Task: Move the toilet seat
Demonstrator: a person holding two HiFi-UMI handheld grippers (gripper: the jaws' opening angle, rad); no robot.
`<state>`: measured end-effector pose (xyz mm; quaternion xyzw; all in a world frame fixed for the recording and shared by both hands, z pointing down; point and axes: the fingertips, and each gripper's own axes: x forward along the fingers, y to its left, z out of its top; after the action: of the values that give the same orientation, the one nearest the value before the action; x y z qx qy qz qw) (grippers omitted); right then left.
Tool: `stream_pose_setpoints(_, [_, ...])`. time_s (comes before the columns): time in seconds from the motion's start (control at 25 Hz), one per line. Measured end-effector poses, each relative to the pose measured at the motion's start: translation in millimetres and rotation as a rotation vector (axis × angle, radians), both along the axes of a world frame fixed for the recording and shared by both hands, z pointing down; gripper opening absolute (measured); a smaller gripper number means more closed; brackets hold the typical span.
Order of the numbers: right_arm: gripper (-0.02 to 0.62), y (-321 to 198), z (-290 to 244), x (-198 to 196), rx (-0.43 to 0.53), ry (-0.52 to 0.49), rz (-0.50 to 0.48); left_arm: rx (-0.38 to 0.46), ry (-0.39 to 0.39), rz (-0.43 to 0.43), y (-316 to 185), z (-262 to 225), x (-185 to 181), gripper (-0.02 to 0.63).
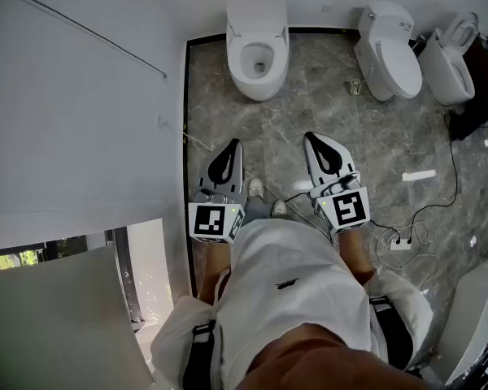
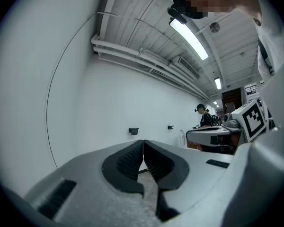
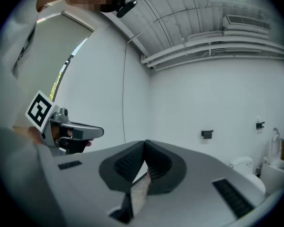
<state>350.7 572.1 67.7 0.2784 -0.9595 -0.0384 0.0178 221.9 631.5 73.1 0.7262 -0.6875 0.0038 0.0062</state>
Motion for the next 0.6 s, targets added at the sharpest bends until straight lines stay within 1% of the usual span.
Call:
stream_pose_setpoints(0.32, [0.032, -10.6, 4.9, -24.5, 0.016, 0.012, -0.012, 0.013, 0.001, -0.016, -17.2, 6.1, -13.3, 0.029])
stream_pose_setpoints(0.6, [0.032, -30.6, 12.6, -50.5, 0.000, 0.026, -0.012, 0.007, 0.007, -0.022, -37.4, 13.7, -40.6, 0.029])
